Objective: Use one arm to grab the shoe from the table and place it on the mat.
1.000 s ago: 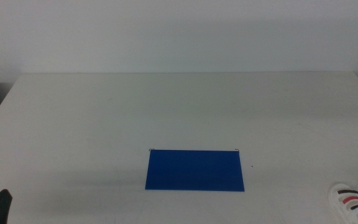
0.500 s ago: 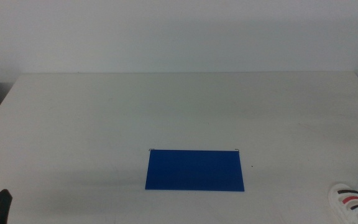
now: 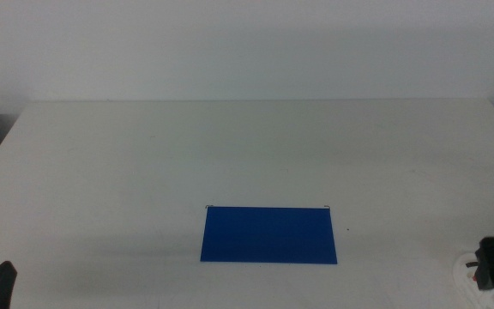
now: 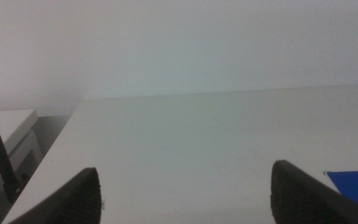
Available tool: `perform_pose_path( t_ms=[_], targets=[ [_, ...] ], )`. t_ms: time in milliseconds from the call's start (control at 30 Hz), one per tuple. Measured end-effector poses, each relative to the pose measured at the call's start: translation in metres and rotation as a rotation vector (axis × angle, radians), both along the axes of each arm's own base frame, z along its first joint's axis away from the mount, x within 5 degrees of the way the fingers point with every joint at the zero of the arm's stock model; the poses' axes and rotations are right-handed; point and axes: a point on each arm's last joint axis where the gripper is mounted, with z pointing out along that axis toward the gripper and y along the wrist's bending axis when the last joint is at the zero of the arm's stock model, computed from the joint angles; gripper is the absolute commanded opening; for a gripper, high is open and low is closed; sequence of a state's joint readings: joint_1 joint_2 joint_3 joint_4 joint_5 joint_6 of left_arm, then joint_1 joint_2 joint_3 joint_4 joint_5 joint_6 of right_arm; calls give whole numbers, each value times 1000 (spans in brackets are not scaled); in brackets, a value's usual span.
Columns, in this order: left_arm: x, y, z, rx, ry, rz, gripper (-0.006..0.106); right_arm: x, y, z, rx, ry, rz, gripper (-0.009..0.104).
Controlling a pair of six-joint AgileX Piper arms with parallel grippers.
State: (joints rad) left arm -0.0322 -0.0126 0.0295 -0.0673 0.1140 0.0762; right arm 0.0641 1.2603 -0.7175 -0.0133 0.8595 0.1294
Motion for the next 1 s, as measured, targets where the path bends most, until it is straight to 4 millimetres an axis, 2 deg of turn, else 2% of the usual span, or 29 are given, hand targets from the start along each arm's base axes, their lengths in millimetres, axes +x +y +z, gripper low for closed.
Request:
perform_pose_path(
  t_ms=[333, 700, 967, 1000],
  targets=[
    [0, 0, 0, 0, 0, 0, 94, 15, 0, -30, -19, 107, 10, 68],
    [0, 0, 0, 0, 0, 0, 94, 24, 1, -53, -25, 172, 16, 53],
    [0, 0, 0, 0, 0, 0, 94, 25, 1, -58, -26, 191, 16, 26],
    [0, 0, 0, 0, 0, 0, 94, 26, 1, -58, -26, 192, 14, 11]
  ],
)
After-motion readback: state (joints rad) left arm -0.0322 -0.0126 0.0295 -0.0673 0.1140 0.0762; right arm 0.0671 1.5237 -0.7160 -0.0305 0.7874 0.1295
